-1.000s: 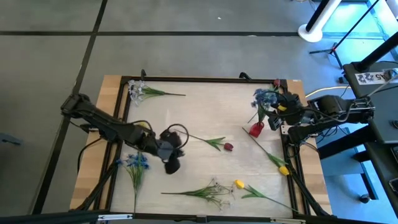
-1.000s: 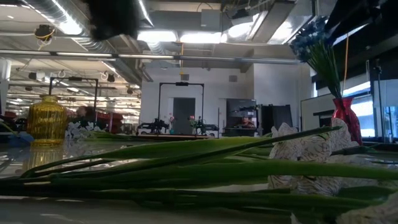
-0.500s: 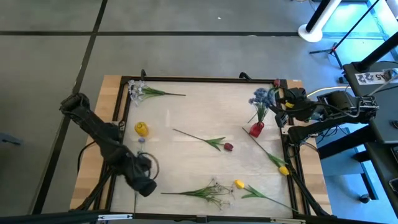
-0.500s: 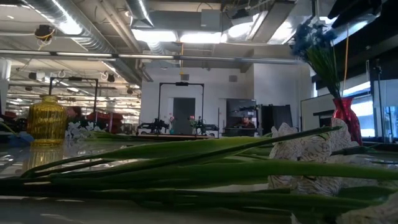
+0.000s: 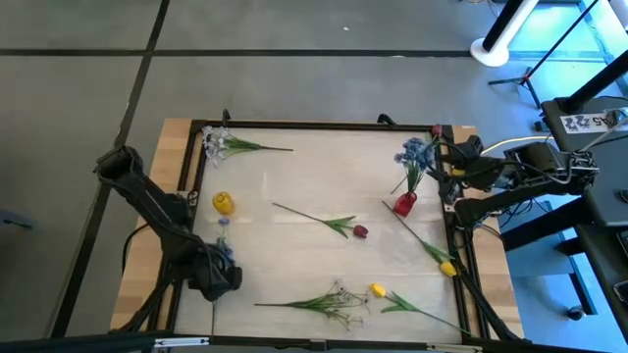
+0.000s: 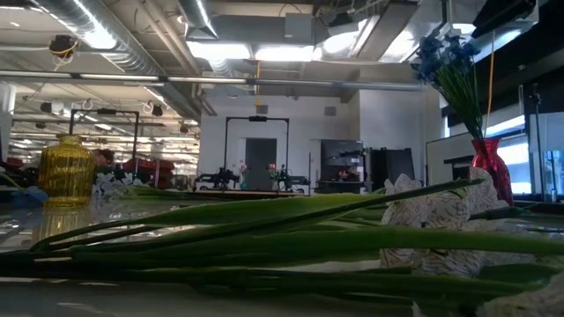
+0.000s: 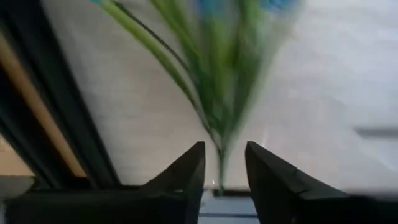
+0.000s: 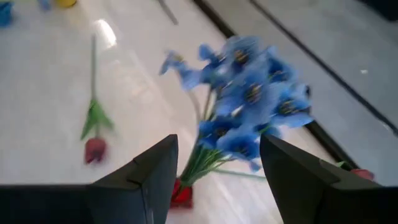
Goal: Sort flowers into vase by color
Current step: Put the blue flower into the red vase
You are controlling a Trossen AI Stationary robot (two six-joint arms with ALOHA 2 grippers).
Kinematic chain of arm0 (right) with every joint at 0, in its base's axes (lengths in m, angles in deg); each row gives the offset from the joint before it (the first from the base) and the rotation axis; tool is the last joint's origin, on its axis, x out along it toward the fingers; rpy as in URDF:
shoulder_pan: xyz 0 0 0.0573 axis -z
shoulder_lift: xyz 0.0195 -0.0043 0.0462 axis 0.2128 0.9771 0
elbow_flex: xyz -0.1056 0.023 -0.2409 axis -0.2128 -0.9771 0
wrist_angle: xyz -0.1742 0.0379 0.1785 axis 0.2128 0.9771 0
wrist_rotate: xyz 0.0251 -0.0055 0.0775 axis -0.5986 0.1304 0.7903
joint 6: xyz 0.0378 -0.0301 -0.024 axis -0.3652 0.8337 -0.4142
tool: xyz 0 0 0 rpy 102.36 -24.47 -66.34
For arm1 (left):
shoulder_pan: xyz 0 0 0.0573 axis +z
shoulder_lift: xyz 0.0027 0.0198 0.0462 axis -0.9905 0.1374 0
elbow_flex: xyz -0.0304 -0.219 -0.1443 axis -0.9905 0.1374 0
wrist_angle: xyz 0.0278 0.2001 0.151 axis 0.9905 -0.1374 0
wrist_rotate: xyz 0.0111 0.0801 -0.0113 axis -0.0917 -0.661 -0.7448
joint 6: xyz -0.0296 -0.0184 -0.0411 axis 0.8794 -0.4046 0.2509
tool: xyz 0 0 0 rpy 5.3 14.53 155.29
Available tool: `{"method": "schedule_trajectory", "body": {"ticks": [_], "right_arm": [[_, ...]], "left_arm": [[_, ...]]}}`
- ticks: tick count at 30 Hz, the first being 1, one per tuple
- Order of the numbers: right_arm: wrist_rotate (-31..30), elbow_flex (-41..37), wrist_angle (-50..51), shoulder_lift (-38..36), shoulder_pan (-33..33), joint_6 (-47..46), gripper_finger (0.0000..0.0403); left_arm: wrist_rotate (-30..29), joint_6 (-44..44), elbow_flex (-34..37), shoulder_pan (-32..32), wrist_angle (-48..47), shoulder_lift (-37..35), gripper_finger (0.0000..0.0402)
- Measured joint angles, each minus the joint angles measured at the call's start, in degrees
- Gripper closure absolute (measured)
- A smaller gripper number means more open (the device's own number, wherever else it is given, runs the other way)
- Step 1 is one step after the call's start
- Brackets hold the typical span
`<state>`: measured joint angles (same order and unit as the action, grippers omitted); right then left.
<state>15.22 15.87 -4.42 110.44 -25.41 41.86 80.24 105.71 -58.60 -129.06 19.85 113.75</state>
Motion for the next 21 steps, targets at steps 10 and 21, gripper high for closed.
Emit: {"method": "schedule_trajectory", "body": {"ticks": [10, 21], "right_arm": [[8.47, 0.0, 0.92, -3.52, 0.0, 1.48, 0.0175], [13.25, -0.02, -10.17, -4.7, 0.0, 7.87, 0.0175]], "left_arm": [[-1.64, -0.65, 9.5, 3.97, 8.41, 0.0, 0.0232], [-6.4, -5.37, 14.42, 8.88, 15.83, -0.17, 0.0298]]}}
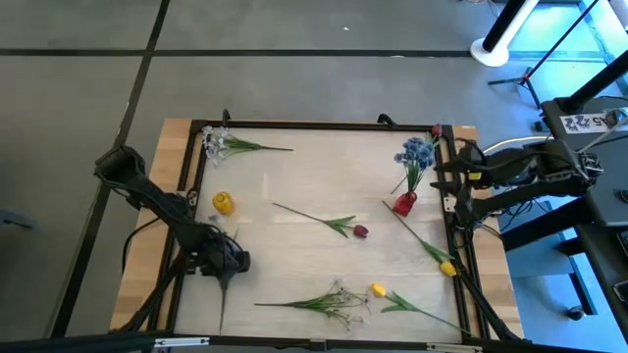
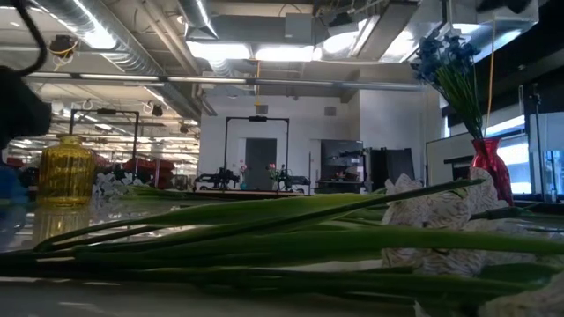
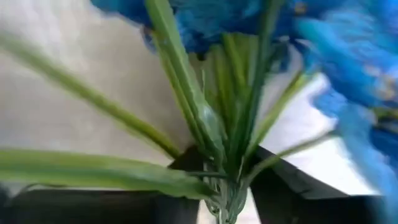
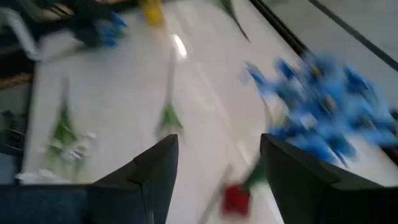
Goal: Sort flowers into vase by color
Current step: Put the blue flower into the red vase
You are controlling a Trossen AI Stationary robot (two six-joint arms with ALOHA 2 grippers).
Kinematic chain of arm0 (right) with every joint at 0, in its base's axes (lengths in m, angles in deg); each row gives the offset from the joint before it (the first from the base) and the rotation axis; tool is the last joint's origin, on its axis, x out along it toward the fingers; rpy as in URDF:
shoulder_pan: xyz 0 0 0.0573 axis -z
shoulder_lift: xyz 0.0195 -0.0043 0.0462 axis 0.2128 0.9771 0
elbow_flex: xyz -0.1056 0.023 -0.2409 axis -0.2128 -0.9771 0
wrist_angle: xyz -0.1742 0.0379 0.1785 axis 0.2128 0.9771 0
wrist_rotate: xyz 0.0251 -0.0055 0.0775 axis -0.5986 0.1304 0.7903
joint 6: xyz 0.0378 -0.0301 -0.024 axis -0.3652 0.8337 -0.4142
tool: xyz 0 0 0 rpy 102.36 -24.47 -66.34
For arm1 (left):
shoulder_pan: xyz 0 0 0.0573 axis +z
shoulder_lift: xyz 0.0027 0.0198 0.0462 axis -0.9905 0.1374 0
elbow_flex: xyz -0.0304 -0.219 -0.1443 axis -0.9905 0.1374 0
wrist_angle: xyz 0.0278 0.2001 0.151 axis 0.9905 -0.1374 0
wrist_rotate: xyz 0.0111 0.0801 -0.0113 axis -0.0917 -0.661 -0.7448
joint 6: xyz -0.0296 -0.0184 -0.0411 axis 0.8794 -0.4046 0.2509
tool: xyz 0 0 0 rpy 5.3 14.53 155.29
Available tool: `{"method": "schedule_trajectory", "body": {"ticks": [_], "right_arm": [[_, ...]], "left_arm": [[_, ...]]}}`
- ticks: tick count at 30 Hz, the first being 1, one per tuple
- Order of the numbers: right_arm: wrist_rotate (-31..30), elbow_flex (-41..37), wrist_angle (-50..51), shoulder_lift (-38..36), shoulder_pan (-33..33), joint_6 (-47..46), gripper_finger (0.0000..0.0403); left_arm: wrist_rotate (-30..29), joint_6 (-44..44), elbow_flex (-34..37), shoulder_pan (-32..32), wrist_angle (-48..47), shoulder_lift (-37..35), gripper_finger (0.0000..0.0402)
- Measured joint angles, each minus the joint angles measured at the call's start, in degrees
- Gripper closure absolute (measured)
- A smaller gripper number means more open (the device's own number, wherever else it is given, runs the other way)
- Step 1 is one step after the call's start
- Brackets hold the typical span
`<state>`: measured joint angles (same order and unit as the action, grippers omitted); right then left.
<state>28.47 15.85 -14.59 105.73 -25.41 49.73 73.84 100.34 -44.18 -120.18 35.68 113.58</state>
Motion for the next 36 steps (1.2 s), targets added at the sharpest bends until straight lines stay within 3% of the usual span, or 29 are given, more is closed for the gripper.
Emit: {"method": "schedule_trajectory", "body": {"ticks": [6, 11, 14, 18, 24, 28, 33, 36], "right_arm": [[0.35, 0.0, -15.74, 0.11, 0.0, 11.9, 0.0175], [0.16, 0.0, -28.02, 0.11, 0.0, 14.22, 0.0175], [0.12, 0.04, -32.88, 1.61, 0.0, 14.27, 0.0175], [0.14, -0.02, -35.24, 4.73, 0.0, 14.22, 0.0175], [0.17, -0.02, -38.12, 13.49, 0.0, 11.65, 0.0175], [0.16, -0.02, -43.49, 18.28, 0.02, 9.32, 0.016], [0.63, -0.03, -53.92, 22.87, 0.02, 8.14, 0.0107], [0.68, 0.1, -60.37, 24.91, 0.63, 8.06, 0.0086]], "left_arm": [[-15.26, -10.6, -3.79, 2.69, -0.58, 0.26, 0.039], [-29.96, -30.94, -13.01, 6.13, 0.35, 0.26, 0.0387], [-35.46, -43.45, -18.17, 10.01, 0.21, 0.26, 0.0389], [-35.77, -64.72, -25.01, 16.93, 4.33, 0.26, 0.039], [-29.44, -96.53, -30.57, 27.07, 23.68, 0.17, 0.0389], [-24.01, -110.0, -33.63, 30.88, 32.96, 0.34, 0.0389], [-21.71, -120.78, -38.08, 33.29, 32.82, 2.16, 0.0389], [-17.33, -123.41, -40.24, 34.66, 32.9, 3.9, 0.0389]]}}
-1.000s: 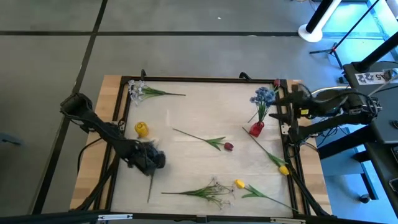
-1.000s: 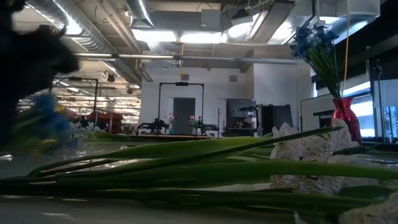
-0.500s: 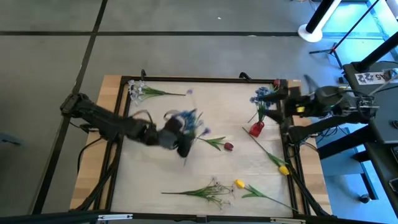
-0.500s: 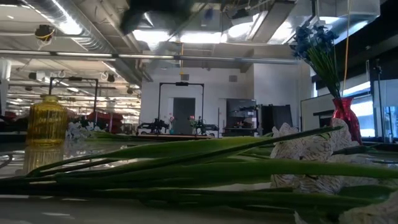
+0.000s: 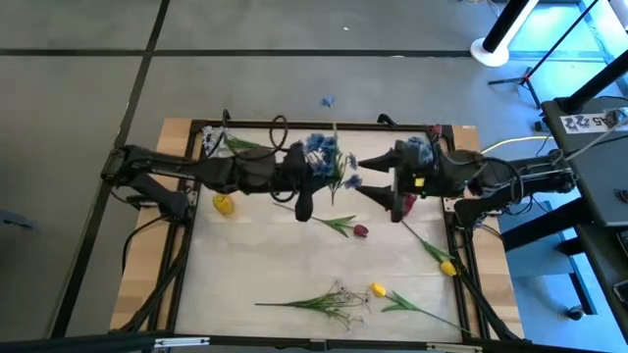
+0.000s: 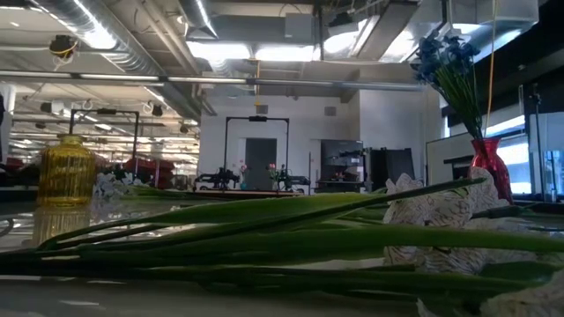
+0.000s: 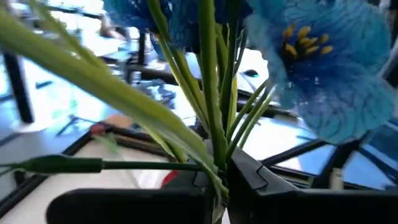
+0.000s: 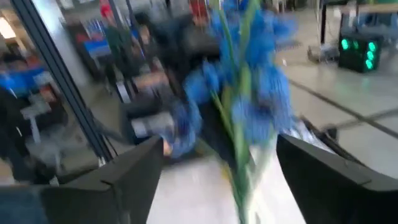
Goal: Sort flowers into vase by color
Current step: Put the blue flower into the red vase
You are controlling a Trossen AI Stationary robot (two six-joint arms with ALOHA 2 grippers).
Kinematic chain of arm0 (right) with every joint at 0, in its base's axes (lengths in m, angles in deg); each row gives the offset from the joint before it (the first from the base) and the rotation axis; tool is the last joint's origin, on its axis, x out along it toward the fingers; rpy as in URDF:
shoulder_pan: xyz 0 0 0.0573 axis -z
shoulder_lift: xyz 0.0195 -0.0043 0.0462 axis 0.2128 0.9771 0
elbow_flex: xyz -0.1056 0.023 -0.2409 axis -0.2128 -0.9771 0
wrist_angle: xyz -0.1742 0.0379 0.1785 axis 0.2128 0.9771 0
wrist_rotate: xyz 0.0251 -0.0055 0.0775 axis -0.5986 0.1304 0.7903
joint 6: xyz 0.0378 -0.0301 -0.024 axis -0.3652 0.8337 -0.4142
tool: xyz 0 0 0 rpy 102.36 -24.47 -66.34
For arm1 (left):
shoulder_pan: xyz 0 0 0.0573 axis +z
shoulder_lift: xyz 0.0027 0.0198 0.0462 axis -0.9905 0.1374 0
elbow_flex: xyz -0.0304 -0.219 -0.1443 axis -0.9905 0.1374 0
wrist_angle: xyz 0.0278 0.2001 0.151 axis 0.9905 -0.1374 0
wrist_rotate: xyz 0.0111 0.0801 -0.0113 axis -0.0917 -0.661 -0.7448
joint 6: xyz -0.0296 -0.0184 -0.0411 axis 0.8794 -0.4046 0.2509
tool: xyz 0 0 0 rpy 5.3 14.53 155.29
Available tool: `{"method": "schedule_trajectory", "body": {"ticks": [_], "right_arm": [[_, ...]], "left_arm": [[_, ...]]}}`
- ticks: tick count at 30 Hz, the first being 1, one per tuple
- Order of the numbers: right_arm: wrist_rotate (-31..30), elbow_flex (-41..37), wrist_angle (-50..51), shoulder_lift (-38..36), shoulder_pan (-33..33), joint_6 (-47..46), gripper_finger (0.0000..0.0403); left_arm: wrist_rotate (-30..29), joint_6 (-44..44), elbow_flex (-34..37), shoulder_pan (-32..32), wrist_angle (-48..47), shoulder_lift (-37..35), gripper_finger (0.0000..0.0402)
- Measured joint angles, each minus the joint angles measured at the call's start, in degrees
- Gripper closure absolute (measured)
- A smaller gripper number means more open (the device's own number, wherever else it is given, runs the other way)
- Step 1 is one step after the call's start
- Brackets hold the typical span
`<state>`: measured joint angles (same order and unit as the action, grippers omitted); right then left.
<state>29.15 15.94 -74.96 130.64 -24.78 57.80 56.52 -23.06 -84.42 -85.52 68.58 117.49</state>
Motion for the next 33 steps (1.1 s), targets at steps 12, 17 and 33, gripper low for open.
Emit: {"method": "schedule_trajectory", "body": {"ticks": [12, 17, 33], "right_arm": [[0.52, -0.12, -2.36, 6.5, 1.68, -7.49, 0.0173], [1.02, -0.14, -2.48, 6.68, 1.66, -7.57, 0.025], [1.78, -0.12, 1.08, 1.14, 1.57, 0.43, 0.0395]], "left_arm": [[11.56, -3.44, -2.64, 0.65, 4.02, 6.37, 0.0388], [11.53, -4.83, -2.64, 0.7, 3.98, 6.45, 0.038], [11.16, -0.3, -2.57, 0.15, -8.54, -0.07, 0.0276]]}}
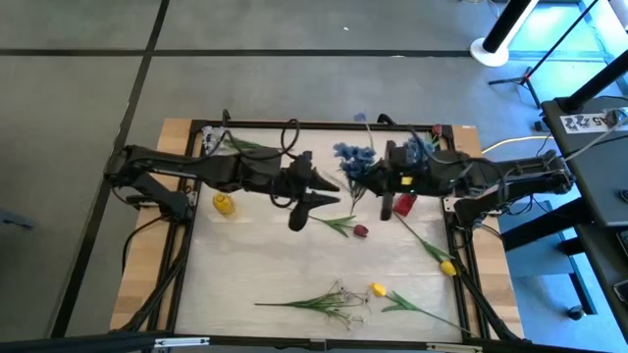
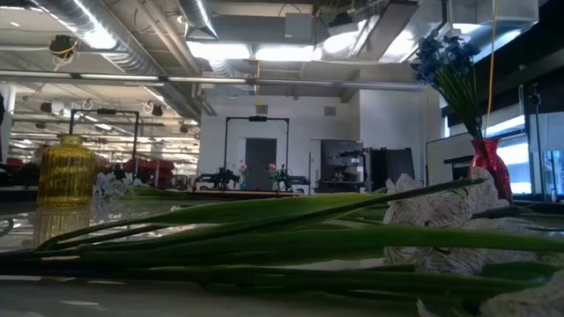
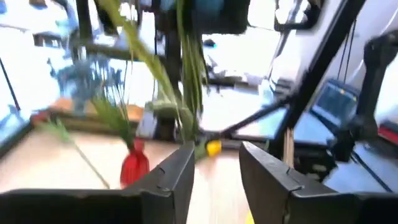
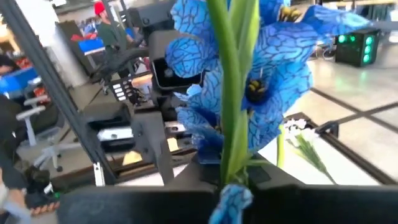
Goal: Sort flowers into vase by color
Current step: Put the blue flower into the red vase
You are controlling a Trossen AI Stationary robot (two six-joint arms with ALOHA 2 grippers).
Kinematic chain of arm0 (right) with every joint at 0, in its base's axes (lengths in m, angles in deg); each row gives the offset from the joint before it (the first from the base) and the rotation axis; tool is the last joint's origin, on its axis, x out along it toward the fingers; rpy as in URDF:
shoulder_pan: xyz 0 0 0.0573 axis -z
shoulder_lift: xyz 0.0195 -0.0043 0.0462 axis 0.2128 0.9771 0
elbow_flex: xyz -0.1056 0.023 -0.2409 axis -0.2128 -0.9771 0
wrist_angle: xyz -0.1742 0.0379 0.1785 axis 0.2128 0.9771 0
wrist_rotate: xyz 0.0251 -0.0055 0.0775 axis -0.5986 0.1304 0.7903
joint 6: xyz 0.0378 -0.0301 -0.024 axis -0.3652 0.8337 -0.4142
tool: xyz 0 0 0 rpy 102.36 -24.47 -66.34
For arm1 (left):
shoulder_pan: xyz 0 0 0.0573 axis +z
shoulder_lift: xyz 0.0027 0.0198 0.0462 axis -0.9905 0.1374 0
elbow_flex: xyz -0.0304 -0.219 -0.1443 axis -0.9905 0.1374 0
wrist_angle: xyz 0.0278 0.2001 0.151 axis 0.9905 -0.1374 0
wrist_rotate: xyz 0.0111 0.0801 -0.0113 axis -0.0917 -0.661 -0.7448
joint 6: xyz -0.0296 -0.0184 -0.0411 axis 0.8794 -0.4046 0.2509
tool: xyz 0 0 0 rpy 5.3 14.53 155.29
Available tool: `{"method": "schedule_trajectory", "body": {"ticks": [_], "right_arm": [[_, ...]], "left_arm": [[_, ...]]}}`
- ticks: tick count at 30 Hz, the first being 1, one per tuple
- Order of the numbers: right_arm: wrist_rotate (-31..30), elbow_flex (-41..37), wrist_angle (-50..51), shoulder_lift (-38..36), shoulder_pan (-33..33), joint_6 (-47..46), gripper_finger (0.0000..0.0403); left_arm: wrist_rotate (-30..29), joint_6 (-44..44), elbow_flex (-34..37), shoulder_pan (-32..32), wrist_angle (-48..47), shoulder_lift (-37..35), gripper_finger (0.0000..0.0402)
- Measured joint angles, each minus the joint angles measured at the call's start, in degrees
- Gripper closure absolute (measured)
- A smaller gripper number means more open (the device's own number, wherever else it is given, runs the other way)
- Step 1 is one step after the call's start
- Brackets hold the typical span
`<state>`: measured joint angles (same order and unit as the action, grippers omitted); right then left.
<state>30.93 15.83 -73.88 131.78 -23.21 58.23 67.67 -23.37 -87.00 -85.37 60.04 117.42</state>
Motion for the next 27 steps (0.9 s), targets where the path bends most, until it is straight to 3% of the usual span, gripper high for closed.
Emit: {"method": "schedule_trajectory", "body": {"ticks": [5, 10, 16, 21, 27], "right_arm": [[0.85, 0.01, 10.44, -6.65, -3.34, 2.77, 0.0392], [-8.24, 0.02, 21.43, -14.28, -9.14, 3.03, 0.0398], [-21.87, -3.15, 30.4, -22.89, -16.0, 2.25, 0.0399], [-25.14, -12.68, 28.97, -30.74, -18.04, 1.71, 0.0397], [-28.65, -25.25, 19.51, -38.78, -17.94, 5.74, 0.04]], "left_arm": [[-0.73, 4.9, 0.0, -0.13, -14.11, -4.88, 0.0264], [-6.03, 10.59, 0.0, -0.07, -19.49, -6.48, 0.0268], [-13.75, 15.17, 0.0, -0.11, -16.51, -5.9, 0.0275], [-15.31, 20.06, 0.02, -0.25, -9.15, -4.52, 0.0276], [-16.65, 23.48, 0.0, -1.14, 1.68, -1.49, 0.0276]]}}
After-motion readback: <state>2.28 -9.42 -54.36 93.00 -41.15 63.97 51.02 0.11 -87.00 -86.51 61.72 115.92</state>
